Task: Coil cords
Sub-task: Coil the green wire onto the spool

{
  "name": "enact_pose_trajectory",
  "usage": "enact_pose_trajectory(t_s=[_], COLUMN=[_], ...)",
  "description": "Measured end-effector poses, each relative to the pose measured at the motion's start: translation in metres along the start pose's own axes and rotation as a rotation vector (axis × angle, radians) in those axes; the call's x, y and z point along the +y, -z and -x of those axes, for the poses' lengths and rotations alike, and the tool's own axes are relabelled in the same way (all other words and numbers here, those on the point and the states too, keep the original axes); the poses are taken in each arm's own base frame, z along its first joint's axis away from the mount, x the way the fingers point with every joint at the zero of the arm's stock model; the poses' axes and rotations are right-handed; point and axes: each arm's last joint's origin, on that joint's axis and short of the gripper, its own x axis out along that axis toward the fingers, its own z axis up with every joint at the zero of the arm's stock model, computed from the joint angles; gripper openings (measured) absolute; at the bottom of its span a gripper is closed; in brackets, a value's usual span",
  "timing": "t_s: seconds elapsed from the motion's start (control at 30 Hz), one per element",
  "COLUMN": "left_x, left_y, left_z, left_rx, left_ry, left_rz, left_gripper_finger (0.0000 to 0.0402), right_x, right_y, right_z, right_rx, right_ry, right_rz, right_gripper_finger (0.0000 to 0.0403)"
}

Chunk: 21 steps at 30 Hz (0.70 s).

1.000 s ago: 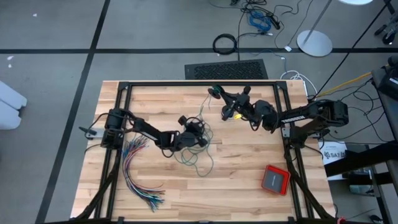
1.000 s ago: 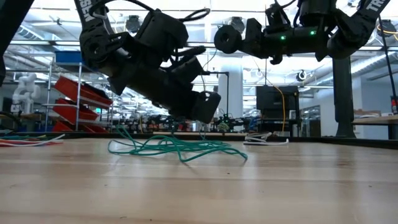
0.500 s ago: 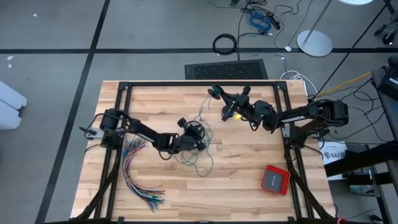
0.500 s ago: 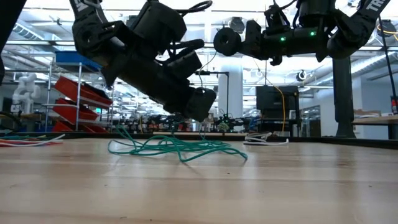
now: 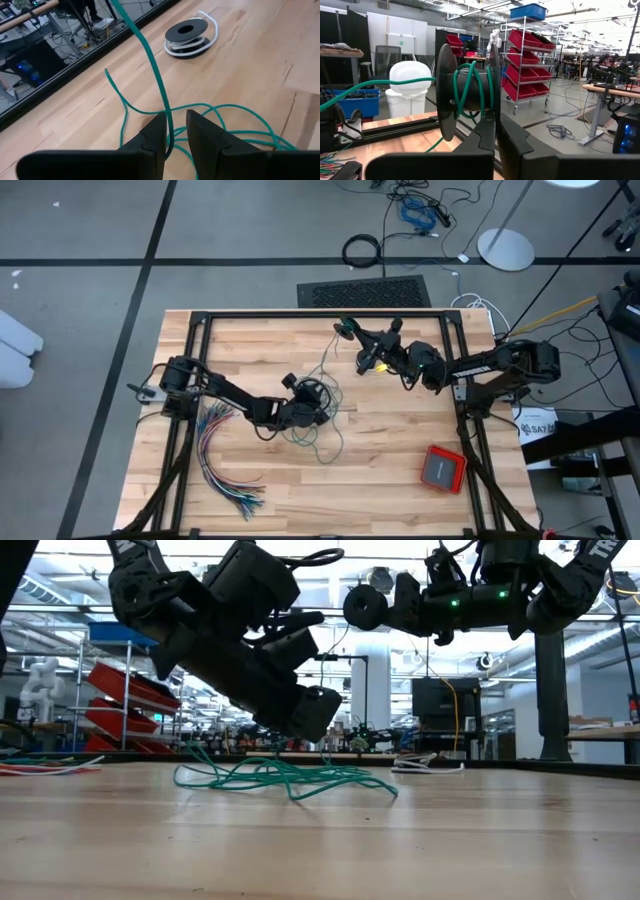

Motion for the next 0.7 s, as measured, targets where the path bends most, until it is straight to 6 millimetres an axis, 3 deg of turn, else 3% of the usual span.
enact_pose_trajectory(t_s=[0.23, 0.4, 0.7], left_x=[-0.001, 0.001, 0.006], left_y=[-0.002, -0.006, -0.022], left_z=[0.004, 0.007, 0.014], left_rx=[-0.008, -0.001, -0.018], left_ry=[0.007, 0.014, 0.132], left_rz=[-0.004, -0.028, -0.101], left_gripper_finger=[0.0074, 0.0012, 0.0003], right_x=[0.0, 0.0, 0.0], right_y=[0.0, 0.0, 0.001], right_z=[0.0, 0.0, 0.0], right_rx=[0.003, 0.004, 0.012], right_ry=[0.0, 0.0, -0.001], right_rz=[0.001, 0.002, 0.004], right_gripper_finger=[0.0, 0.0, 0.0])
